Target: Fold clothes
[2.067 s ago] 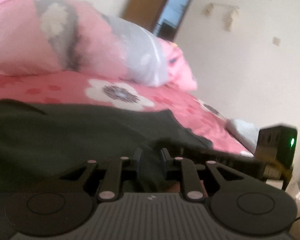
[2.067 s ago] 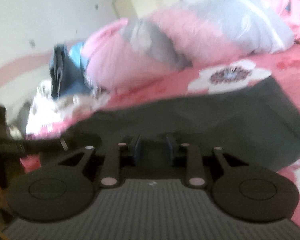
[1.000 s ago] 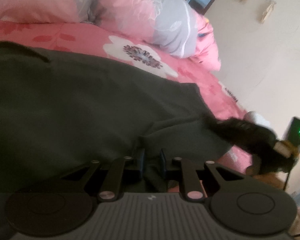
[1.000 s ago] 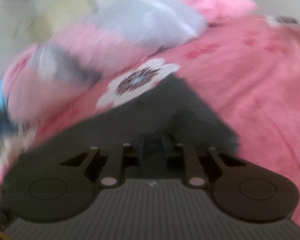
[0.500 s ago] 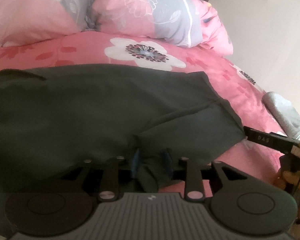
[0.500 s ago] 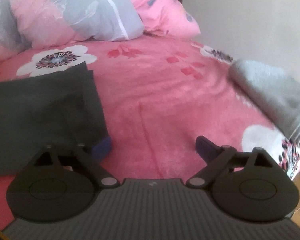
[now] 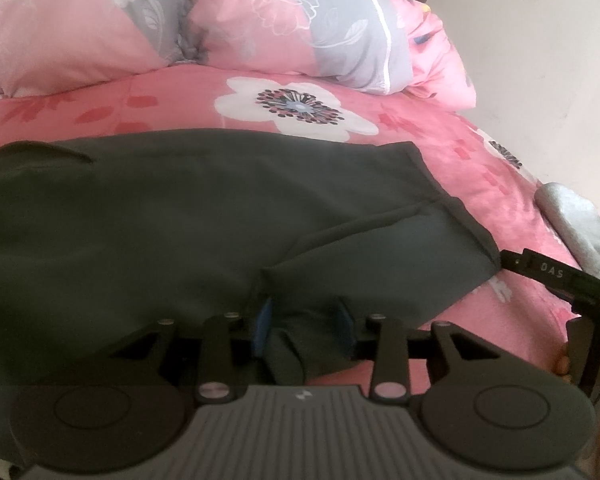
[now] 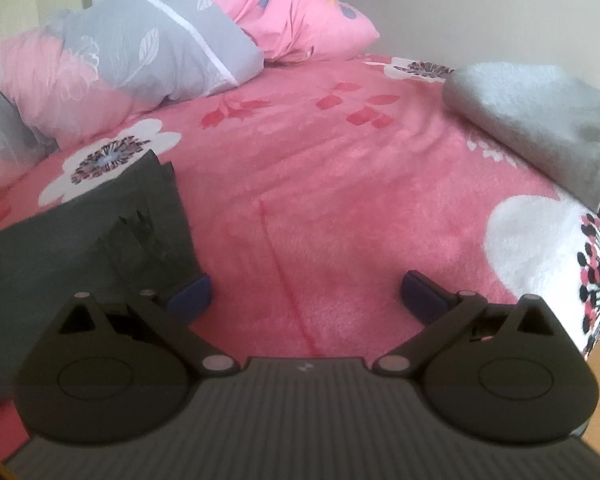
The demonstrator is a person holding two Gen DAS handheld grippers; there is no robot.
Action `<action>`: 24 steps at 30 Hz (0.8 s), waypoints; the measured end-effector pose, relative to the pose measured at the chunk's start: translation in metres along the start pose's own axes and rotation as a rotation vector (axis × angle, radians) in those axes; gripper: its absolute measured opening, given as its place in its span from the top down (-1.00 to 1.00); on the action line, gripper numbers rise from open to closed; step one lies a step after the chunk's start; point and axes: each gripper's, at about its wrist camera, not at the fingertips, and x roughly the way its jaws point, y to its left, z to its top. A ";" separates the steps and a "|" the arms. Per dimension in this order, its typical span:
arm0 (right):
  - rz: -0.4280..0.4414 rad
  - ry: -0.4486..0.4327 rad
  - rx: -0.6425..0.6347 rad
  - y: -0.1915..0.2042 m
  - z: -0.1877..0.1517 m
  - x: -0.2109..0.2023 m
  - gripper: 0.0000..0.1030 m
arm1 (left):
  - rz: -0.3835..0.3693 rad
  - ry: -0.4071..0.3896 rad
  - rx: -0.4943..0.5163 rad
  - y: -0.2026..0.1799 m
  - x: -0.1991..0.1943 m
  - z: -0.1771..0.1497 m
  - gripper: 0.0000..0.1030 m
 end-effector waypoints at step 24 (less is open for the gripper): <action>0.633 0.104 0.456 -0.017 -0.003 -0.042 -0.67 | -0.042 -0.021 -0.024 0.011 0.001 -0.005 0.24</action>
